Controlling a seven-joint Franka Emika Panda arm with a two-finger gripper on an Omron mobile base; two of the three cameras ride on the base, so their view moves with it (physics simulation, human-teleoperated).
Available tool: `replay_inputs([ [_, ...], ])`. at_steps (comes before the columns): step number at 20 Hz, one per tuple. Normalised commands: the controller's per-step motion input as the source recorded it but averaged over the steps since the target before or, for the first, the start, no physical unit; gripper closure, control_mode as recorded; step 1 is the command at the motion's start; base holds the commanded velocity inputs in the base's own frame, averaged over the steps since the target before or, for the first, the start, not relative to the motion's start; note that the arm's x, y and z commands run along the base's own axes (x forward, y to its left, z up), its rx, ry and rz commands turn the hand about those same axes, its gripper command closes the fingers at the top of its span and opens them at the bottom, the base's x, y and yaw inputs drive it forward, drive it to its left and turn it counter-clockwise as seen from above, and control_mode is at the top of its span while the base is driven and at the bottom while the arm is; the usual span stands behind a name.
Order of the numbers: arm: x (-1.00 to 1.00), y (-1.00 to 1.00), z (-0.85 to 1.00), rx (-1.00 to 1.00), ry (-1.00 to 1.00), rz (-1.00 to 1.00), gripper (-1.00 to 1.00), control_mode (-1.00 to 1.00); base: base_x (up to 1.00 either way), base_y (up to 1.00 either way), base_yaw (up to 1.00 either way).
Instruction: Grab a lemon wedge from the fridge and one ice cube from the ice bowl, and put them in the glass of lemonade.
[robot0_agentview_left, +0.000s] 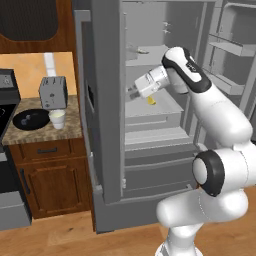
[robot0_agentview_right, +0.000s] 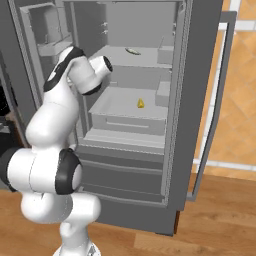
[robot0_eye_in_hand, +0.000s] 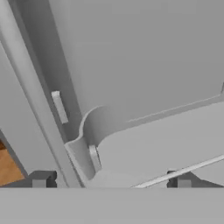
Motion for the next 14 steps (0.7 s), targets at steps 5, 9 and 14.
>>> replay_inputs([
  [5, -0.45, 0.56, 0.41, 0.0, -0.07, 0.17, -1.0, -1.0, 0.0, 0.0, 0.0],
  [9, -0.37, 0.31, 0.41, -0.04, -0.05, 0.12, -1.0, -1.0, 0.0, 0.0, 0.0],
  [14, -0.65, 0.0, 0.58, -0.04, -0.06, 0.0, -1.0, -1.0, 0.0, 0.0, 0.0],
])
